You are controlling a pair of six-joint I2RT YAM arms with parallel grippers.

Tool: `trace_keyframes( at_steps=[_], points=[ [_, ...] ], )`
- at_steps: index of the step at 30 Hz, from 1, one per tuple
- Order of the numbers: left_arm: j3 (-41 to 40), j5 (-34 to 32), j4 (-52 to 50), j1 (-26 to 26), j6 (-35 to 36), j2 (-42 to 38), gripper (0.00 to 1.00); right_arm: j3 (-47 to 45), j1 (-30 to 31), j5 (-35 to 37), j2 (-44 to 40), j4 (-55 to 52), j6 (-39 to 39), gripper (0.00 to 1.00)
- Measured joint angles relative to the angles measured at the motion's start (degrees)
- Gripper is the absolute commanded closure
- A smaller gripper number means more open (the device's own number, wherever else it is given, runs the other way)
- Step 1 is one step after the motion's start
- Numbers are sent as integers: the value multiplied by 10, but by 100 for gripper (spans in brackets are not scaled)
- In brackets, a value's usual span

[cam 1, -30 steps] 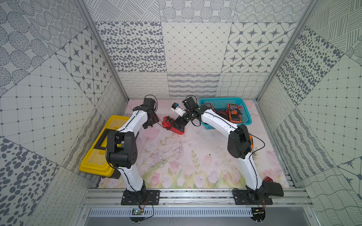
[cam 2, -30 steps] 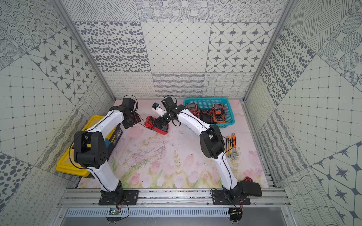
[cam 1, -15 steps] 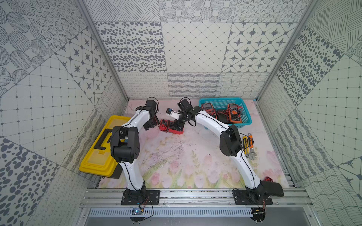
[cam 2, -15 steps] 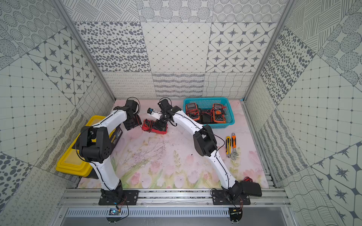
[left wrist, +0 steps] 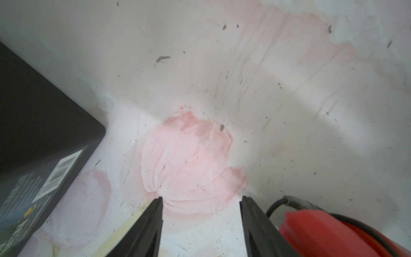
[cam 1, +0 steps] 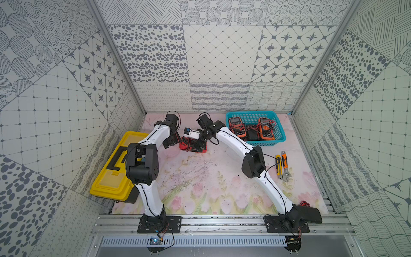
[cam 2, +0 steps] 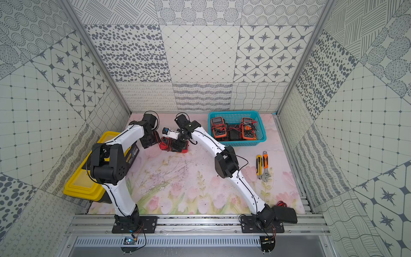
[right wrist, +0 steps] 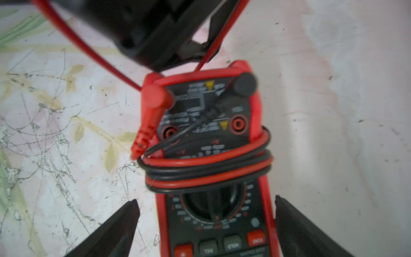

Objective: Put the multimeter into the basket
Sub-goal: Pick up the multimeter from the center of the board.

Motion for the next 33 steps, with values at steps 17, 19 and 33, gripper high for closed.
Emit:
trace_keyframes(
  at_steps=[17,19,33],
  points=[
    [1,9,1,0,2,0,41,1,2,19,38,-40,2,1],
    [1,12,1,0,2,0,41,2,7,36,41,-43,-1,1],
    [-2,17,3,0,2,0,40,10,15,65,41,-54,16,72]
  ],
)
